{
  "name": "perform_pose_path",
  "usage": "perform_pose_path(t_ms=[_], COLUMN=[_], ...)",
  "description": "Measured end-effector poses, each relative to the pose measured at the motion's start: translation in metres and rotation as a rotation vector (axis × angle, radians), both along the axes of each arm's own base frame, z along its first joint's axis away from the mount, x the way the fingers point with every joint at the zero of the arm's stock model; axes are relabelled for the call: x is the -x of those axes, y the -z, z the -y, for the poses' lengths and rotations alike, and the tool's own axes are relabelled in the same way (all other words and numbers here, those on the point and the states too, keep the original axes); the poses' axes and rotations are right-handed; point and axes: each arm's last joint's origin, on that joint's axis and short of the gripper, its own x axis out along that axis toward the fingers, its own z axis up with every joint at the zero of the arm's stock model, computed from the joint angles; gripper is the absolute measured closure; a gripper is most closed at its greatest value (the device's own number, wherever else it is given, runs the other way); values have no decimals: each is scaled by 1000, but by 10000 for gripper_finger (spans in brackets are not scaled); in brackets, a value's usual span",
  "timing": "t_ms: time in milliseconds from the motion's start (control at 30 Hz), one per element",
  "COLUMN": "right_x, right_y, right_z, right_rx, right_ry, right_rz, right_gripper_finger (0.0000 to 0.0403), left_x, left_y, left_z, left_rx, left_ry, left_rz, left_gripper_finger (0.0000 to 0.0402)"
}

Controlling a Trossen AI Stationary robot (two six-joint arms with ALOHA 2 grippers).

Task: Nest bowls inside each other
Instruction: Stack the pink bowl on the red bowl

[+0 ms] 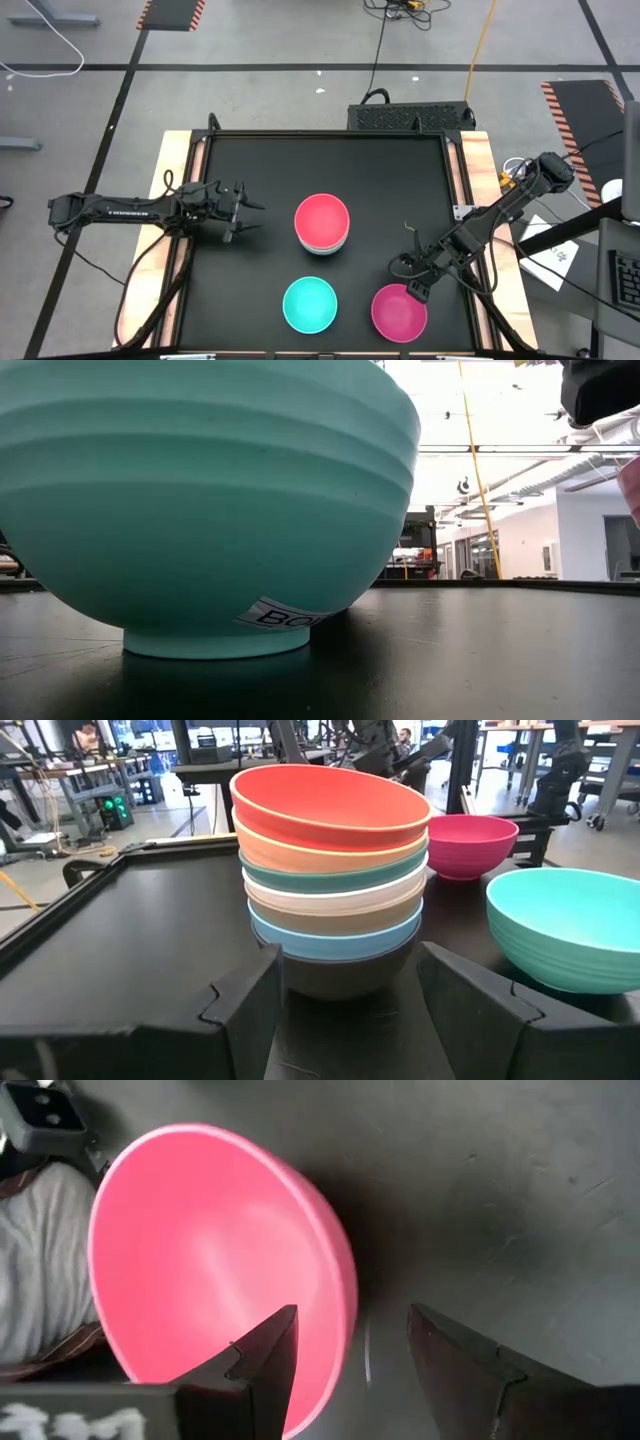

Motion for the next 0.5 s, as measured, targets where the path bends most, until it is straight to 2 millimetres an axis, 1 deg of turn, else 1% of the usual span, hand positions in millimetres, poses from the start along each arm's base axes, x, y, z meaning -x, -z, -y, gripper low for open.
perform_pose_path(t_ms=[133, 233, 333, 500], right_x=[-2, -8, -13, -17], right_y=[4, 10, 17, 26], right_z=[-3, -8, -12, -15], right_rx=[-26, -43, -38, -17], right_ry=[2, -10, -23, -33], right_rz=[-40, -53, -56, -78], right_gripper_finger=[220, 220, 220, 220], left_x=[0, 0, 0, 0], left_y=[1, 1, 1, 1], left_z=[0, 0, 0, 0], left_rx=[-3, -3, -3, -2], left_ry=[0, 1, 0, 0], left_rz=[-9, -12, -12, -11], left_gripper_finger=[165, 165, 165, 165])
